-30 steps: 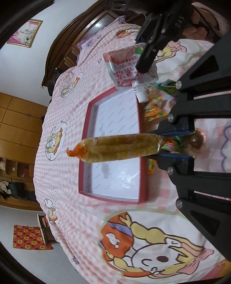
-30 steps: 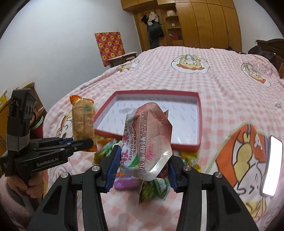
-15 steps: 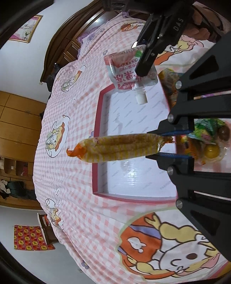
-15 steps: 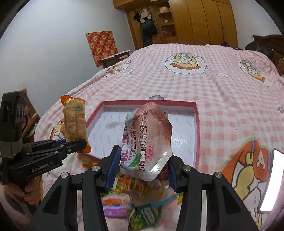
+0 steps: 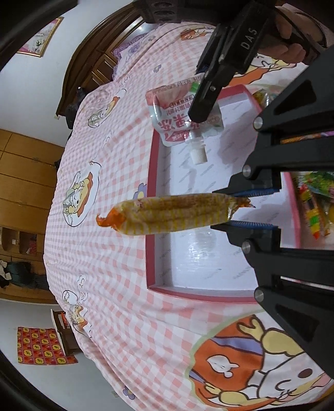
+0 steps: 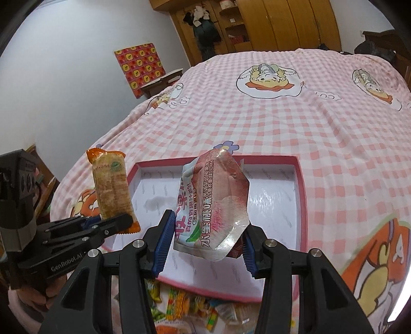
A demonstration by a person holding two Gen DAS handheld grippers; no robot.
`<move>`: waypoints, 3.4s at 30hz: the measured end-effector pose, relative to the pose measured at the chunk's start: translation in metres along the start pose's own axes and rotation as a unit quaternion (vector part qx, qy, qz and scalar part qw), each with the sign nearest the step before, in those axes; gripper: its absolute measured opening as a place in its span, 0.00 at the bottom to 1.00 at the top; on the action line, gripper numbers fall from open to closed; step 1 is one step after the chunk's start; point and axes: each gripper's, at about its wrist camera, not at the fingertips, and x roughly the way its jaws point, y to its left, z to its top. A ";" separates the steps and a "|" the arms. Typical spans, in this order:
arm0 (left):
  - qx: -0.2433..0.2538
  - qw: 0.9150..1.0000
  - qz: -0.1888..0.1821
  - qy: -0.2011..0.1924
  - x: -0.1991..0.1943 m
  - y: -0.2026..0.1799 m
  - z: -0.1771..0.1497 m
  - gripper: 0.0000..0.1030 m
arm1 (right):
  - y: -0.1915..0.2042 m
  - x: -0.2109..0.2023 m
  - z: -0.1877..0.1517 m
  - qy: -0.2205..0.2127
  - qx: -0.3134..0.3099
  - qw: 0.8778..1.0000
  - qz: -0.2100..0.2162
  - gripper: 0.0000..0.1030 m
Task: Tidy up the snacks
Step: 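Carry the rice-cracker roll and peach pouch over the box lid with both grippers, then lower both snacks into the box lid and open both grippers, then move both grippers back over the remaining snack pile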
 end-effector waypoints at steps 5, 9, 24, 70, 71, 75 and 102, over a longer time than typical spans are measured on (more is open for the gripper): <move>-0.001 1.000 0.006 0.003 0.012 0.005 0.006 0.16 | -0.007 0.012 0.008 0.004 0.007 1.000 -0.001 0.47; -0.009 1.000 0.005 0.017 0.029 0.012 0.007 0.16 | -0.014 0.023 0.012 0.014 0.013 1.000 0.002 0.47; -0.034 0.999 -0.006 0.041 0.069 0.017 0.016 0.14 | -0.032 0.064 0.018 0.039 0.023 0.999 0.021 0.48; -0.020 0.999 0.023 0.009 0.012 -0.001 0.004 0.60 | -0.029 0.028 0.019 -0.001 0.004 1.000 -0.017 0.86; -0.021 0.999 0.024 0.009 0.010 -0.002 0.003 0.60 | -0.028 0.024 0.017 -0.001 0.005 1.000 -0.014 0.86; -0.023 1.000 0.019 0.003 -0.001 -0.007 -0.003 0.60 | -0.023 0.014 0.012 -0.004 0.004 1.000 -0.009 0.86; -0.026 0.999 0.015 0.014 -0.059 -0.023 -0.065 0.60 | -0.002 -0.046 -0.050 -0.005 0.005 1.000 0.005 0.86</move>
